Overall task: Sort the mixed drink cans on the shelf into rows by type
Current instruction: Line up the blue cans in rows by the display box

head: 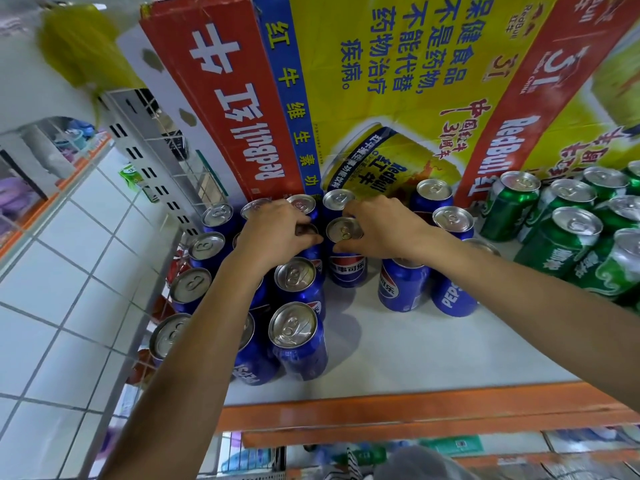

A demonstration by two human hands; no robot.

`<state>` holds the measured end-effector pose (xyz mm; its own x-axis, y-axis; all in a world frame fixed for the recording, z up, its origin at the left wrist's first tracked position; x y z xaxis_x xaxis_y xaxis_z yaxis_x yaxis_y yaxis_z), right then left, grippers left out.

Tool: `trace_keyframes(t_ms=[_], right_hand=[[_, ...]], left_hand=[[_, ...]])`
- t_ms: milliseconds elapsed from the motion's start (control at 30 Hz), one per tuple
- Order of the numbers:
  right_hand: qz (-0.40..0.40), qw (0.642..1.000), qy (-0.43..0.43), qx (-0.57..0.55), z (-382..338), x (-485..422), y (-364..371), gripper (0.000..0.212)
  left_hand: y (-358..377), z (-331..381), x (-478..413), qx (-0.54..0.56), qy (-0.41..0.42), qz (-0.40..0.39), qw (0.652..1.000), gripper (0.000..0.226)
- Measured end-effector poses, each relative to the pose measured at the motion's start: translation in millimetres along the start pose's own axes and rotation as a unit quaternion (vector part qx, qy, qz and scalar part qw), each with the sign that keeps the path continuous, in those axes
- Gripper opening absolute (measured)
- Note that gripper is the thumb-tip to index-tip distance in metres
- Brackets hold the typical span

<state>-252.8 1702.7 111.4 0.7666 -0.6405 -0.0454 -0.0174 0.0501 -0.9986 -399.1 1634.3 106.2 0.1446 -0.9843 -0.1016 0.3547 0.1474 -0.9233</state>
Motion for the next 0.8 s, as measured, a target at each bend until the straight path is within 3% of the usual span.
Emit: trace_keyframes(t_ms=[133, 267, 367, 567, 700, 800], right_hand=[[0.004, 1.000, -0.009, -0.010, 2.1, 1.7, 1.1, 0.055], [-0.004, 1.000, 0.002, -0.006, 8.0, 8.3, -5.9, 0.069], [-0.007, 0.999, -0.023, -0.034, 23.6, 26.6, -17.9, 0.066], [-0.074, 0.990, 0.002, 0.119, 34.4, 64.4, -2.4, 0.061], [-0.088, 0.994, -0.062, 0.008, 22.7, 65.4, -5.3, 0.047], [-0.103, 0.989, -0.103, -0.042, 5.8, 67.3, -1.8, 0.054]], left_hand=[[-0.4, 0.9, 1.2, 0.014, -0.009, 0.004, 1.000, 0.034], [-3.3, 5.7, 12.8, 0.035, -0.015, 0.010, 0.999, 0.039], [-10.1, 12.5, 37.0, 0.072, -0.013, 0.032, 0.997, 0.048], [-1.6, 14.2, 64.1, 0.063, -0.019, 0.010, 0.998, 0.044], [-0.4, 15.8, 63.1, 0.069, -0.028, 0.012, 0.997, 0.040], [-2.4, 17.4, 65.6, 0.067, -0.028, 0.007, 0.997, 0.041]])
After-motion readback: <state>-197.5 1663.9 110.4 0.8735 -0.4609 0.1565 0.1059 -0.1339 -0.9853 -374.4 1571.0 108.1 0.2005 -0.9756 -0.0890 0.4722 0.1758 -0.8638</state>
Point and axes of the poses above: each hand's wrist, its own x-axis away from the middle knuckle, its own y-axis out of the palm, z = x × y, the point moved 4 cm from there along -x, towards the middle knuckle, and after that the axes turned 12 degrees about x, right-handed, at the moved point
